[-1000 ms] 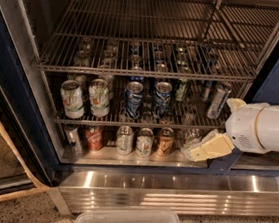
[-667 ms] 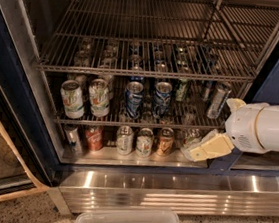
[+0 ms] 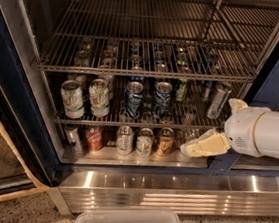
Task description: Pick redbull can from middle shelf of fridge
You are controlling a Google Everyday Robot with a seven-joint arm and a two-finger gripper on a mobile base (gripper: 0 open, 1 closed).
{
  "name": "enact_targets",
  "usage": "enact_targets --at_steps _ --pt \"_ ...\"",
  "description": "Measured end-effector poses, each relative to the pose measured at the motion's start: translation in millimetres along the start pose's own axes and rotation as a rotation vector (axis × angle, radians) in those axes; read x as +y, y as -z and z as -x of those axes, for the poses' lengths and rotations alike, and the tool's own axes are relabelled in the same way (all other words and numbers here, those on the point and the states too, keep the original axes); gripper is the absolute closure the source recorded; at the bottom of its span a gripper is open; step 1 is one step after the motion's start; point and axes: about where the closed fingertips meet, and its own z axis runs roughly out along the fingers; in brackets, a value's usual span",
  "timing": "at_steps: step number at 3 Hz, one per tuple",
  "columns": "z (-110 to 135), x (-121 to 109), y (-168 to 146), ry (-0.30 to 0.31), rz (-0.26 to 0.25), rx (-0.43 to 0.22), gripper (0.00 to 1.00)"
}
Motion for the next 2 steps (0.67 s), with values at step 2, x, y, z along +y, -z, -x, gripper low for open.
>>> enact_targets --at_steps 2 --pt "-7.7 -6.0 -13.4 -0.13 -0.087 -0.137 0.0"
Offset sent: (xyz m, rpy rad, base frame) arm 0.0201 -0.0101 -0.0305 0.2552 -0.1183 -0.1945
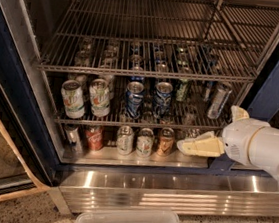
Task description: Pick redbull can from middle shelf of fridge
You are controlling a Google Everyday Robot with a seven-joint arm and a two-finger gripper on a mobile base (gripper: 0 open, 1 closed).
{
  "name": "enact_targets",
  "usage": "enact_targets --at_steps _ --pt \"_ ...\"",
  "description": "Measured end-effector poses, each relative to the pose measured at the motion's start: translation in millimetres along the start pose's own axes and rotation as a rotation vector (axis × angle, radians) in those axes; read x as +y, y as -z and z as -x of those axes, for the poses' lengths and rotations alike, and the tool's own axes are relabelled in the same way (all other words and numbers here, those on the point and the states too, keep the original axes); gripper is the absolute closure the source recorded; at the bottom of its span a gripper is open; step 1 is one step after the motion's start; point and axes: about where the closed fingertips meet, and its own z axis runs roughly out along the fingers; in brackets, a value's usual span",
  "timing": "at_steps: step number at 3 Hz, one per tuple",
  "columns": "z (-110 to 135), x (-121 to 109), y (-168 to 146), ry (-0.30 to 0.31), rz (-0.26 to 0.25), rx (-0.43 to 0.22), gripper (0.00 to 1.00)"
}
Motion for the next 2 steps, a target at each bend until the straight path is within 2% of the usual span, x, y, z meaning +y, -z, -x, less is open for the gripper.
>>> enact_targets --at_steps 1,2 --pt "-3.4 -2.6 -14.5 -0.04 0.001 -0.039 0.0" --pt "-3.4 -2.6 -14.5 -0.04 0.001 -0.039 0.0"
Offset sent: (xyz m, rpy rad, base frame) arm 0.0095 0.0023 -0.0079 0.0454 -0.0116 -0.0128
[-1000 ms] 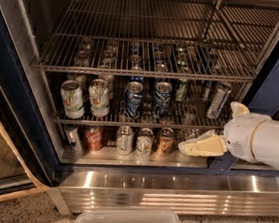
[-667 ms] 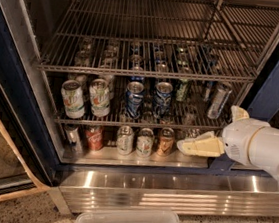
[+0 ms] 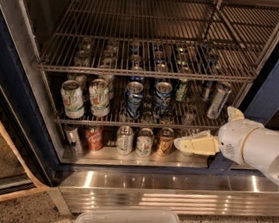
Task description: Pick redbull can from middle shelf of fridge
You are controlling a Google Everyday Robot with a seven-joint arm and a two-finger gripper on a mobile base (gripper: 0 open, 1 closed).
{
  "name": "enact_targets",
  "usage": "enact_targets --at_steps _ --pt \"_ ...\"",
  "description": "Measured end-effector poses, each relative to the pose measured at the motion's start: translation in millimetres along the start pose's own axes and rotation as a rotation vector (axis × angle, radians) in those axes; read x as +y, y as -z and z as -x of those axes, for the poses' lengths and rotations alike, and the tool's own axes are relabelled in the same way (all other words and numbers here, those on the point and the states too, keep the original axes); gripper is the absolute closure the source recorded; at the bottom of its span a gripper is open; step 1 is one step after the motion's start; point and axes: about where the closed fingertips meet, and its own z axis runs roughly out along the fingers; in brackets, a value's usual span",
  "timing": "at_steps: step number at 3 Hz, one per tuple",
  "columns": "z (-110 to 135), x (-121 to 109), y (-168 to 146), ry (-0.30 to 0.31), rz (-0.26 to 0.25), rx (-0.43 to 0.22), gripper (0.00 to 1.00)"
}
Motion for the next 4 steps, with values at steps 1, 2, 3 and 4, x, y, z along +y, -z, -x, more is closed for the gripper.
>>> enact_targets --at_steps 1,2,3,4 --pt "2.6 -6.4 -13.6 0.004 -0.02 -0.011 0.0" --pt "3.8 -19.6 -32.2 -0.008 -0.062 -0.053 0.0" --pt "3.2 -32.2 -47.8 -0.024 -0.101 -0.097 0.08" --pt "0.4 -36.5 -59.4 -0.034 -0.138 -0.123 0.27"
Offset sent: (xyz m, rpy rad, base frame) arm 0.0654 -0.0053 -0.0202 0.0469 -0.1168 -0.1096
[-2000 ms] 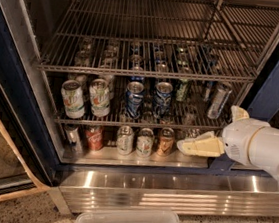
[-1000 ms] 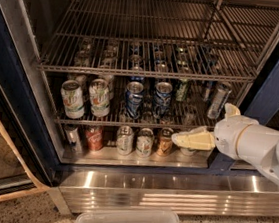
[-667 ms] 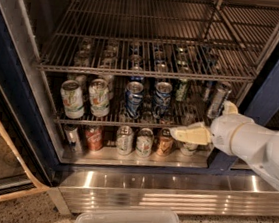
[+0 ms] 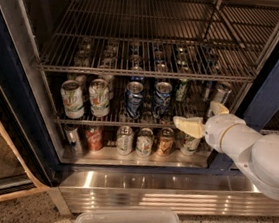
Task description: Pick redbull can from middle shelf of fridge
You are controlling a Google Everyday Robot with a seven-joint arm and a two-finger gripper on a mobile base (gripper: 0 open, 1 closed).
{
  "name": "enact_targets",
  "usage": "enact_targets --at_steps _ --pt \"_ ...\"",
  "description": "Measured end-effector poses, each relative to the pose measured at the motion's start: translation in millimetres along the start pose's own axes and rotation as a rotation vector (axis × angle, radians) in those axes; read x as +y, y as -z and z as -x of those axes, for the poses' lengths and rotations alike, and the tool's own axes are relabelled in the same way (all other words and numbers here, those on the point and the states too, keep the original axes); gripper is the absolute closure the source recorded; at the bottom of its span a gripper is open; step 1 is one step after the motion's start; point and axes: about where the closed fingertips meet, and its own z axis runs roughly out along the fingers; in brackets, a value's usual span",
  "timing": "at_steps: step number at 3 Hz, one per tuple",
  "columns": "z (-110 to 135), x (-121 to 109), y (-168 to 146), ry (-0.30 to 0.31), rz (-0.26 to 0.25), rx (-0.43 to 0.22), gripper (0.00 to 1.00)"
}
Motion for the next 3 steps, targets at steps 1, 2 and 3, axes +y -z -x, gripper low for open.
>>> enact_targets --at_steps 1,2,3 --pt "-3.8 2.6 -3.2 -0.001 -0.045 -0.017 0.34" --pt "-9.1 8.8 -0.2 -0.002 -0.118 -0.039 0.33" --pt "-5.0 16.2 5.3 -0.004 -0.19 -0.08 0.15"
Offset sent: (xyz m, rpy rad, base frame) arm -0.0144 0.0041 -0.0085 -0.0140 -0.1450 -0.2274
